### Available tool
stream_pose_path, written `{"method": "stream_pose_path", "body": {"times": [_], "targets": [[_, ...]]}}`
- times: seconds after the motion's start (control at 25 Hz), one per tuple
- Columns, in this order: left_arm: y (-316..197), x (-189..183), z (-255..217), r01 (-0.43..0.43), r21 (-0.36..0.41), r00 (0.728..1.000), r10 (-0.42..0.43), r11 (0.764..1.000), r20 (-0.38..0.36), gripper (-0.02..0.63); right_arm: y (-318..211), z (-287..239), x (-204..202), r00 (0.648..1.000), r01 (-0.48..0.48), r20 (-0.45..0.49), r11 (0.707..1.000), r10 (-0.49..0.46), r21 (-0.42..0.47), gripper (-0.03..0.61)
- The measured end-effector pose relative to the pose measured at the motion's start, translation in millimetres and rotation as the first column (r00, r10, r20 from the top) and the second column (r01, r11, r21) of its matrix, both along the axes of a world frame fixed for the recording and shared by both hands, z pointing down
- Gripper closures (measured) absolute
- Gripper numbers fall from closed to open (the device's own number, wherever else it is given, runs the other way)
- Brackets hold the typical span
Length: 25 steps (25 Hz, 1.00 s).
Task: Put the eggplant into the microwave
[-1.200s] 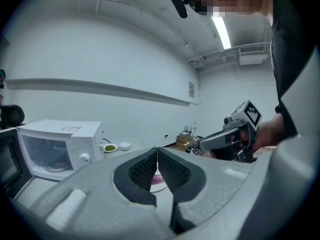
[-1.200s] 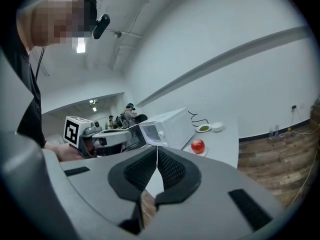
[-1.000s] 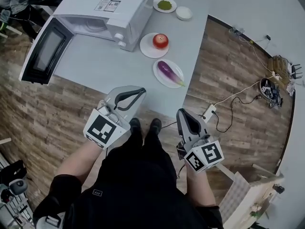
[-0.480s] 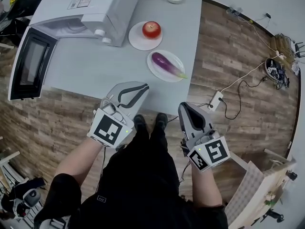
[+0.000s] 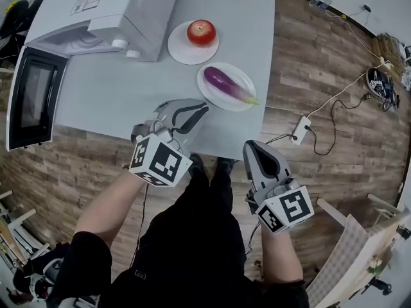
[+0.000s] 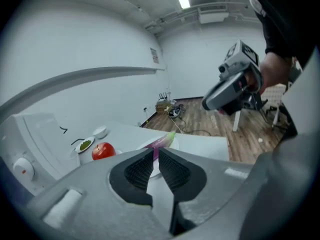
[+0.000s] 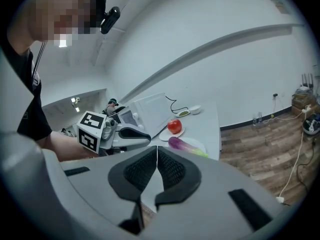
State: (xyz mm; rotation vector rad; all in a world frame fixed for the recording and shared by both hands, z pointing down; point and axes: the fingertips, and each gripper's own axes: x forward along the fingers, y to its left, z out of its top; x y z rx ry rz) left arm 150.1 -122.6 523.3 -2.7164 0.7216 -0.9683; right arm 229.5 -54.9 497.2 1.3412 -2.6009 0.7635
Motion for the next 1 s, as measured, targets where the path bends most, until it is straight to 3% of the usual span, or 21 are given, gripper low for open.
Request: {"method": "stream_pose_path", "body": {"times": [0.12, 0.2, 0.64, 1.0], "targets": [[-3, 3, 27, -0.075, 0.058, 0.987, 0.066, 0.996, 0.144, 0.549, -2, 9, -1, 1.000, -0.006, 0.007, 1.000, 0.006, -0.004, 0.561], [-3, 5, 39, -0.107, 0.070, 0.978, 0.092, 0.992, 0.190, 0.540, -3, 14, -2, 1.000, -0.007, 0.010, 1.000, 0.007, -0.008, 0.561], [-9, 19, 75, -0.181, 0.085, 0.952, 0.153, 0.980, 0.266, 0.528, -2, 39, -8, 1.000, 0.002, 0.000, 0.999, -0.002, -0.039, 0.561], [-10, 22, 96, -0.284, 0.120, 0.892, 0.217, 0.951, 0.396, 0.514, -7, 53, -6, 1.000, -0.008, -0.017, 0.998, 0.007, -0.056, 0.561]]}}
